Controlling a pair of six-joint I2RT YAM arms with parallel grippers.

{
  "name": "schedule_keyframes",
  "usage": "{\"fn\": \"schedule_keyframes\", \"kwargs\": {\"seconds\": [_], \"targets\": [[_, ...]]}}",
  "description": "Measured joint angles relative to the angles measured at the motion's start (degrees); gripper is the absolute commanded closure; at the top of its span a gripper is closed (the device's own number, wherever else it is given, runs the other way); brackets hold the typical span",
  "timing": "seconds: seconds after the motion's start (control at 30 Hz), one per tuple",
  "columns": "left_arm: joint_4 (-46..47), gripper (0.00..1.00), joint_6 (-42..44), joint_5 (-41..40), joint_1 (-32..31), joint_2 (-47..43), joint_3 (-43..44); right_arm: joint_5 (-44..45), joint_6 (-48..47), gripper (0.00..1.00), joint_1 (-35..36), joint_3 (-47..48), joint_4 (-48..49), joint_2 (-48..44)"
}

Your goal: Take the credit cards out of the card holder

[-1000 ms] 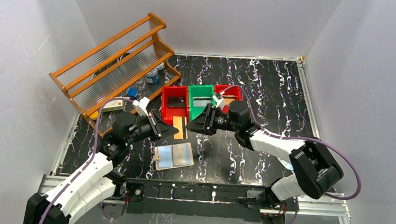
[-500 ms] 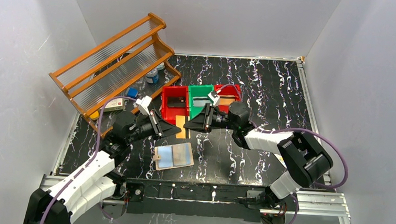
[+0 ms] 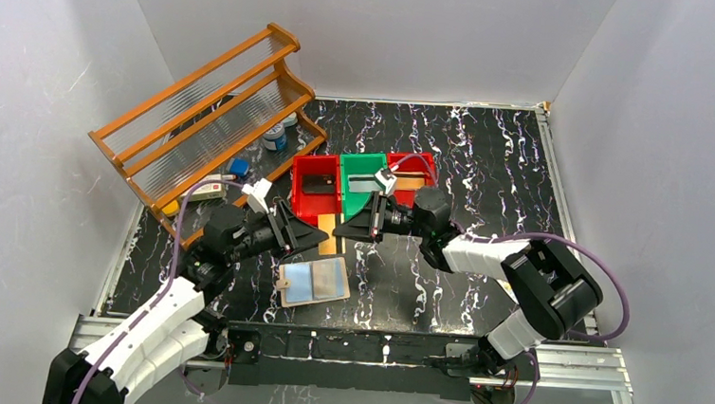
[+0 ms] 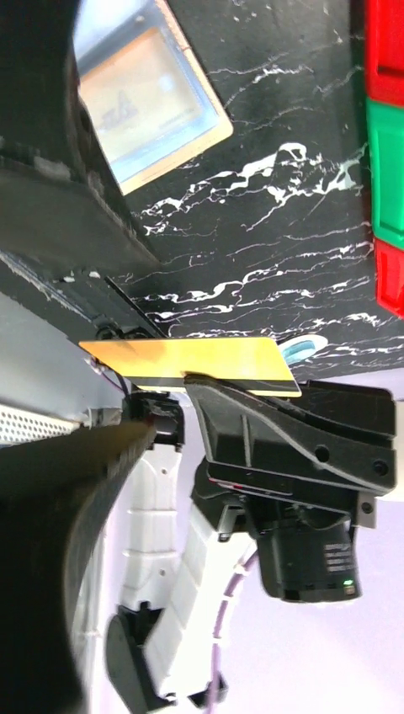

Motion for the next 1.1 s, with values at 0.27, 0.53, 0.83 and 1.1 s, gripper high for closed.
{"fn": "schedule_keyframes", "kwargs": {"seconds": [0.27, 0.53, 0.83, 1.1], "targets": [[-14.25, 0.03, 6.56, -5.84, 0.02, -1.55, 4.79, 8.81, -13.18, 1.0, 0.0, 4.22, -24.46, -7.02], [-29.18, 0.02, 15.21, -14.95, 0.02, -2.21, 12.11, 29.27, -29.55, 1.0, -0.02, 14.21, -50.38, -14.38], [-39.63, 0.02, 26.16, -27.54, 0.02, -1.01, 19.87, 52.33, -50.95, 1.0, -0.15, 18.45, -63.49, -16.74], [-41.77, 0.02, 34.32, -32.0, 0.0, -0.39, 19.78, 59.49, -69.53, 1.0, -2.08, 25.49, -69.59, -10.73]]}}
